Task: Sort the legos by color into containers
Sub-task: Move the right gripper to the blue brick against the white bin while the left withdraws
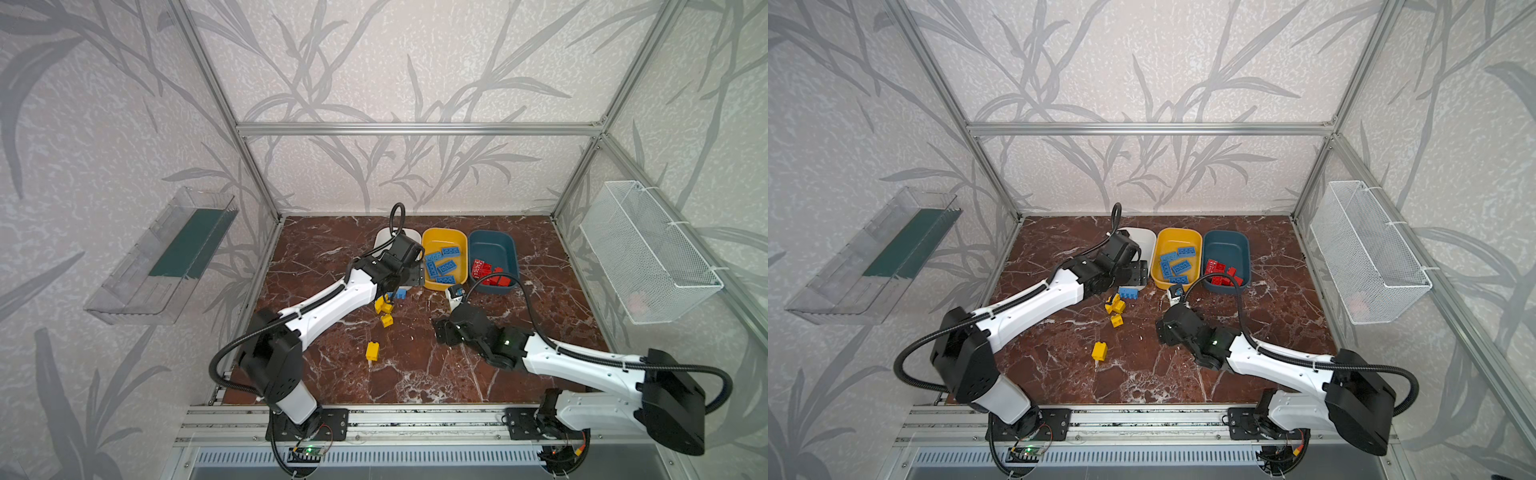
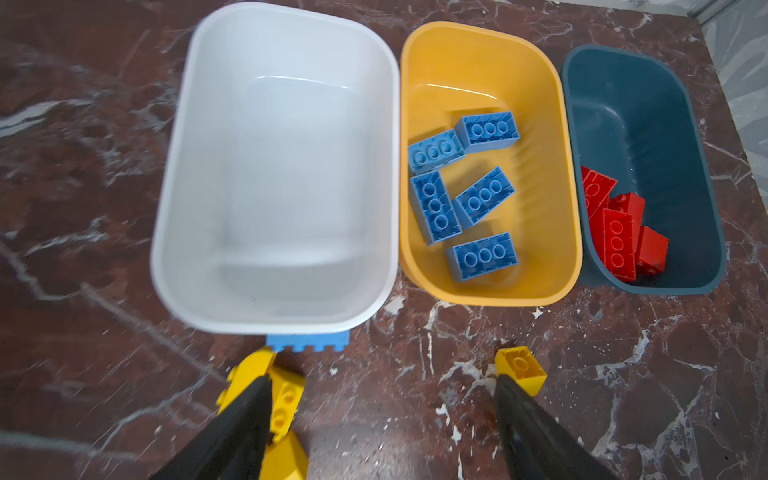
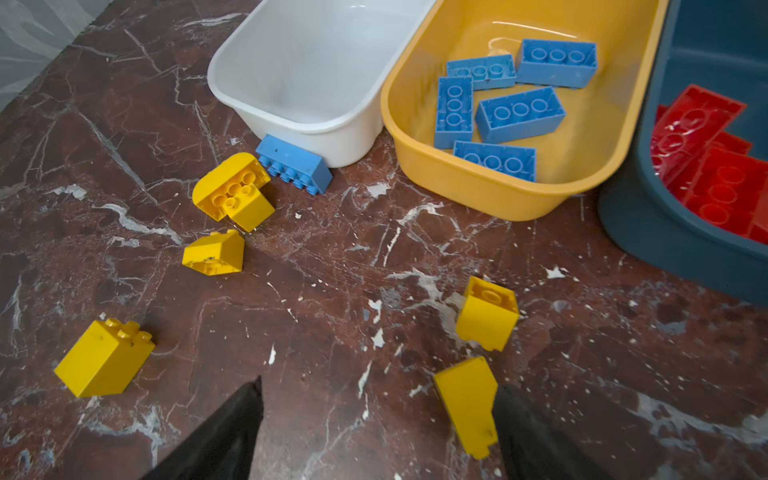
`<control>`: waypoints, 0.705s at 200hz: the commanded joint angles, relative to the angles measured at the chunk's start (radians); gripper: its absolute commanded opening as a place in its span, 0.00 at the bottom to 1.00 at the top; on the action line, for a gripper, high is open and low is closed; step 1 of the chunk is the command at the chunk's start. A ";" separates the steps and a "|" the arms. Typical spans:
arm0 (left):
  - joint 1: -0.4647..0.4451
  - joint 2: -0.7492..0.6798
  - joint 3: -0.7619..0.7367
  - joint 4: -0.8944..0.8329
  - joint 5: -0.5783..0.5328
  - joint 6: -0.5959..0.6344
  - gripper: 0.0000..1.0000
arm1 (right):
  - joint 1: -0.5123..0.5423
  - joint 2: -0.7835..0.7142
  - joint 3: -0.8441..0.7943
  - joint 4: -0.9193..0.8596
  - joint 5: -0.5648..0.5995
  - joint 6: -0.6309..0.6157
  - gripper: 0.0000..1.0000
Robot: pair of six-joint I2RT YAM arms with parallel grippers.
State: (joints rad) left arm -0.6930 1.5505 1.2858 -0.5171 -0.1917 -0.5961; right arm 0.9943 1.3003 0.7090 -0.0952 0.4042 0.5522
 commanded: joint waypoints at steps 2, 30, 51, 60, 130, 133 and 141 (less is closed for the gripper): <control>-0.002 -0.174 -0.085 -0.041 -0.119 -0.040 0.83 | 0.070 0.123 0.113 0.027 0.135 0.122 0.91; 0.000 -0.380 -0.201 -0.077 -0.174 -0.048 0.84 | 0.098 0.313 0.287 -0.073 0.209 0.249 0.95; 0.001 -0.518 -0.265 -0.114 -0.218 -0.038 0.86 | 0.102 0.433 0.407 -0.137 0.235 0.315 0.95; 0.002 -0.572 -0.285 -0.132 -0.233 -0.035 0.86 | 0.102 0.474 0.454 -0.152 0.251 0.328 0.96; 0.008 -0.857 -0.349 -0.290 -0.270 -0.013 0.89 | 0.084 0.698 0.738 -0.379 0.283 0.449 0.98; 0.007 -0.867 -0.351 -0.294 -0.271 -0.012 0.89 | 0.083 0.702 0.743 -0.381 0.283 0.449 0.98; 0.008 -0.886 -0.354 -0.307 -0.272 -0.010 0.89 | 0.078 0.715 0.754 -0.387 0.275 0.450 0.98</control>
State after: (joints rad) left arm -0.6907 0.7170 0.9512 -0.7403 -0.4225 -0.6189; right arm 1.0870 1.9781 1.4231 -0.3801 0.6544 0.9508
